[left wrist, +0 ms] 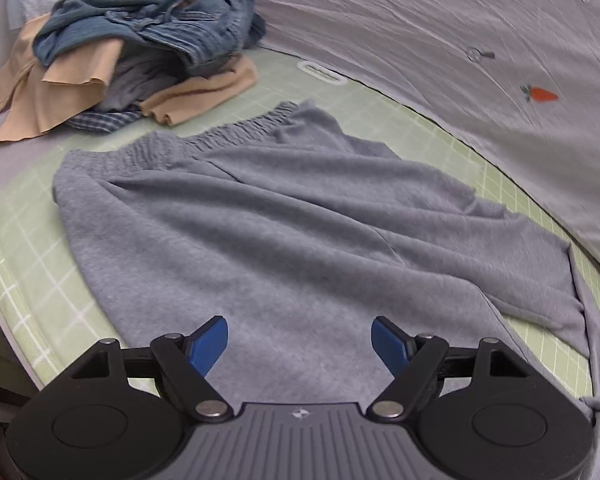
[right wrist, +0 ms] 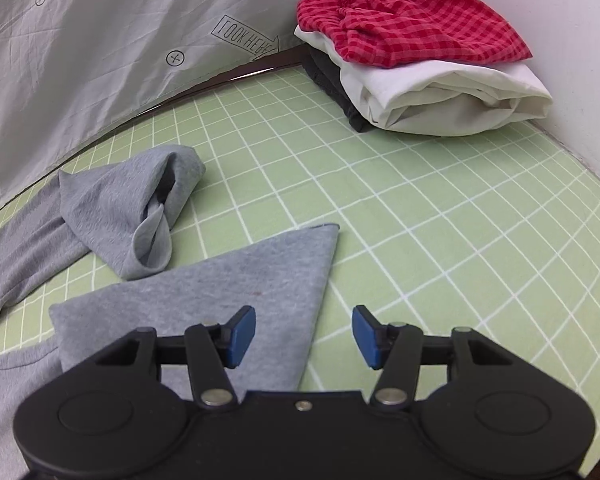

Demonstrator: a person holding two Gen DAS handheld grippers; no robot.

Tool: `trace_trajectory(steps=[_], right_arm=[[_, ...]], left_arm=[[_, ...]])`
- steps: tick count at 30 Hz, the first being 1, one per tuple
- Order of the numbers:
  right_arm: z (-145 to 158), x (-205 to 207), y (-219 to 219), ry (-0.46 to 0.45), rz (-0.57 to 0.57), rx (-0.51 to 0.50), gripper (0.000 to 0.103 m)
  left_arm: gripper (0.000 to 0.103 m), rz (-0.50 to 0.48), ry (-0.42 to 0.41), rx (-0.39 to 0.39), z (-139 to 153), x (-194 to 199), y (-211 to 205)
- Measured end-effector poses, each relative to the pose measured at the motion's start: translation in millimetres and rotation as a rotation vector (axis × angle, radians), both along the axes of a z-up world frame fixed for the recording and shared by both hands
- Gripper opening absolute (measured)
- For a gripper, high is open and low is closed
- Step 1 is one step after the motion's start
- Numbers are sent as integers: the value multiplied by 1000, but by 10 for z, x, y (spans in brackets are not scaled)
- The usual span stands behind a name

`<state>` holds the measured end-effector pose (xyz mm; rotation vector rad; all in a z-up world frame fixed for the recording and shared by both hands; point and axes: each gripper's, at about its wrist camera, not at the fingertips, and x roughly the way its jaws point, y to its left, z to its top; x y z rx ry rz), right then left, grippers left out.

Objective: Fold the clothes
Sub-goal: 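Lay the waistband down with the left gripper, spreading the sweatpants flat, then grasp the sweatpants leg hem with the right gripper and lift it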

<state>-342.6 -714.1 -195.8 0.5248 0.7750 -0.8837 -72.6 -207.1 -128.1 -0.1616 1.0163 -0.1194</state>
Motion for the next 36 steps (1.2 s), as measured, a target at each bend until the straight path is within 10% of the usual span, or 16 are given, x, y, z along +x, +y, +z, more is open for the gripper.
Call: trace_trajectory(steps=[10,12,20,27,30,36], right_arm=[[-160,200,-480,19,177,4,26],[-169,209,-479,38,210,-16,0],[155,-533,-436,102,-31,-181,0],[-58,-1022,-369,285,-86,-128,2],[56,-916,-376,222,-70,-175,38],[131,-443,-422,70,99,-162,46]], left_arm=[[80,-151,65,116,-357,-115,-1188],[80,-175,76,141,-401,-121,-1334],[84,-250,98,247,-531,-194,-1574],[96,-228,130,240,-566,-132,-1508],[102,-224,135,253,-584,-111,-1503],[103,-214,153,235,-596,-74,-1474]])
